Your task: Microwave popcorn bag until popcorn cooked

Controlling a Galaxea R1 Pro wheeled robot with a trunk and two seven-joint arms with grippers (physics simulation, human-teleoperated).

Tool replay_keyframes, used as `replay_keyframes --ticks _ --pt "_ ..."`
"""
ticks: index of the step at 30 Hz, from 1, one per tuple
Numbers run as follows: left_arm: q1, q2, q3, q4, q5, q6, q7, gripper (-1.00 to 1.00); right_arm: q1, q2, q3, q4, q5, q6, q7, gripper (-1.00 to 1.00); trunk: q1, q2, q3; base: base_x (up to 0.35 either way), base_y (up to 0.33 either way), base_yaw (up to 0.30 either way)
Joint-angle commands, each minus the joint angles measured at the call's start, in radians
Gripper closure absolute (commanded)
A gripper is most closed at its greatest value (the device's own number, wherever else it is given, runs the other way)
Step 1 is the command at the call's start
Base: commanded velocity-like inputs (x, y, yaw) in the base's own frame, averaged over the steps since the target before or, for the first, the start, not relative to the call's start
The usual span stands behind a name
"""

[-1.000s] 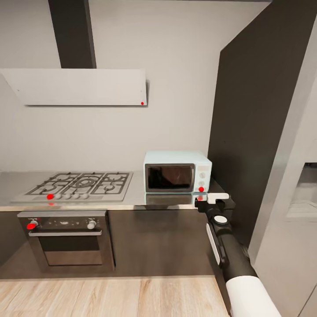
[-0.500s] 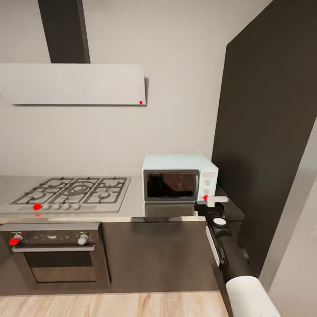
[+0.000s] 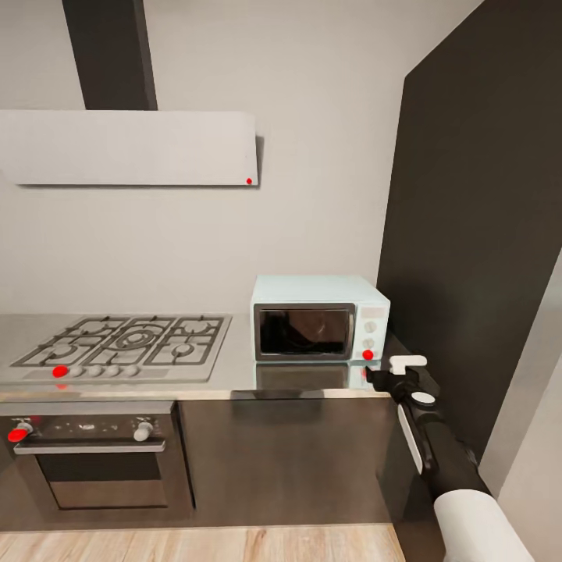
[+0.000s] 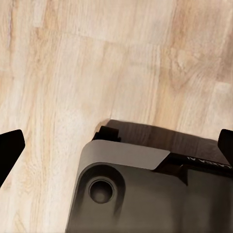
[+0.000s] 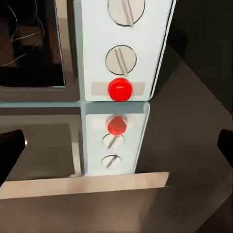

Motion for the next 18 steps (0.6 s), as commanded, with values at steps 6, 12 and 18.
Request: replay_keyframes --ticks 6,12,18 --pt "-0.001 0.0 -0.009 0.0 0.008 -0.003 0.003 -1.0 -0.001 0.005 -0.006 -0.006 0.009 0.004 0.008 -1.0 0.0 -0.001 -0.001 0.0 0.0 0.0" --pt "-0.001 -0.001 -0.009 0.001 0.009 -0.002 0.003 -1.0 -0.001 0.005 -0.006 -0.007 0.009 0.005 0.009 -1.0 0.0 -0.001 -0.001 0.002 0.0 0.0" --pt "-0.001 0.0 -0.009 0.002 0.007 -0.003 0.003 -1.0 -0.001 0.005 -0.006 -0.007 0.01 0.006 0.009 -1.0 0.0 -0.001 -0.001 0.228 0.0 0.0"
